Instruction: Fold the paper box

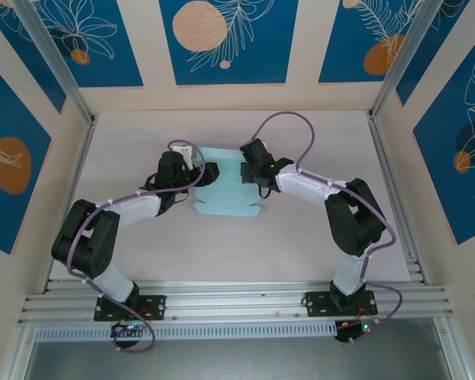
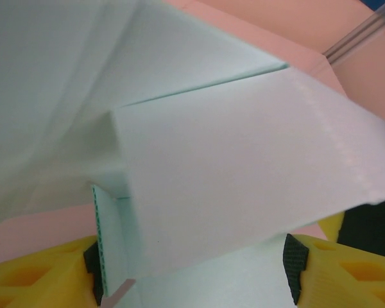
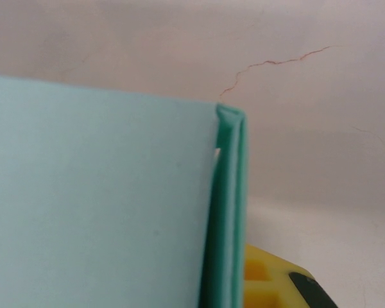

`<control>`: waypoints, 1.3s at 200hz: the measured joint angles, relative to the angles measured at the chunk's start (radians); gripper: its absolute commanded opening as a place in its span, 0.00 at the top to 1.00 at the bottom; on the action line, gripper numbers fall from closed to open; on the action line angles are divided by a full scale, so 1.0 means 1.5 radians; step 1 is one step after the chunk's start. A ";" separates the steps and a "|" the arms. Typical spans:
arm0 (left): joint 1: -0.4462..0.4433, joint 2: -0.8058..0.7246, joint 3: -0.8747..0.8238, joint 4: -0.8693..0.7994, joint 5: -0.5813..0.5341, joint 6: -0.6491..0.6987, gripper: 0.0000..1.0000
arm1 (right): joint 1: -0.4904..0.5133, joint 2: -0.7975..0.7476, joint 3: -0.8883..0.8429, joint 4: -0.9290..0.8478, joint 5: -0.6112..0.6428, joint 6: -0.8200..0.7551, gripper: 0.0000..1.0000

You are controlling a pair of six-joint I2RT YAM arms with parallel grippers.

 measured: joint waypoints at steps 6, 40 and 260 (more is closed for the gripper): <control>-0.002 0.004 0.005 -0.001 0.002 0.002 0.28 | 0.000 0.000 0.000 0.000 0.003 0.000 1.00; -0.012 0.033 0.025 0.003 0.014 0.005 0.28 | 0.000 0.000 0.000 -0.007 0.013 0.004 1.00; 0.203 -0.326 -0.012 -0.268 0.020 0.121 0.19 | -0.002 0.013 0.010 -0.039 -0.039 0.014 1.00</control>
